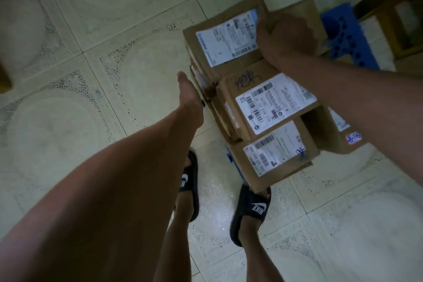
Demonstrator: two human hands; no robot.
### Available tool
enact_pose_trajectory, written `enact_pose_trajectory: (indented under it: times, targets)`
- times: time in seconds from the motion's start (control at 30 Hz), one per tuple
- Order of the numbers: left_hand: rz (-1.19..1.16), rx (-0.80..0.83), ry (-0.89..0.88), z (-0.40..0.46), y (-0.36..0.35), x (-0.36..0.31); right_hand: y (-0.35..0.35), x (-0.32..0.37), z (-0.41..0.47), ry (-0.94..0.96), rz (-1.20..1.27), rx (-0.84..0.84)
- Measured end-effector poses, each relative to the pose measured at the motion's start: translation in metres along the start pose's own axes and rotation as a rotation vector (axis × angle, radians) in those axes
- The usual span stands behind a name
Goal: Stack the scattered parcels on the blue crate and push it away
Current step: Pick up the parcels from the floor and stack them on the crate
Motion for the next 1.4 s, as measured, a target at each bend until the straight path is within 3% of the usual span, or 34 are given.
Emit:
enact_pose_trajectory:
  times: [0.47, 0.67, 0.8, 1.07, 1.23, 1.4]
  targets:
    - [-0.066, 0.064, -0.088, -0.012, -0.027, -0.001, 0.001, -0.003, 0.002, 0.006, 0.036, 0.113]
    - [0.031, -0.004, -0.078, -0.005, -0.019, 0.001, 0.002, -0.003, -0.002, 0.015, 0.069, 0.132]
    - [0.032, -0.106, -0.002, -0.021, -0.002, -0.006, 0.019, -0.001, -0.011, -0.009, 0.155, 0.054]
    - [0.004, -0.125, 0.064, -0.048, 0.028, -0.032, 0.041, -0.031, -0.046, -0.231, 0.127, 0.063]
    - [0.028, -0.01, 0.227, -0.056, 0.031, 0.024, 0.027, -0.041, -0.067, -0.378, 0.179, 0.04]
    - [0.066, 0.158, 0.216, -0.042, 0.034, 0.051, 0.02, -0.038, -0.073, -0.376, 0.195, -0.025]
Point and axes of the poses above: each hand's wrist, its own z-axis towards the middle knuckle, its own y-axis out of the back of the hand, x = y × z, the point moved 6 cm from there along z, towards the middle knuckle, and after that the axes turned 3 degrees about y, right-handed, at the moved point
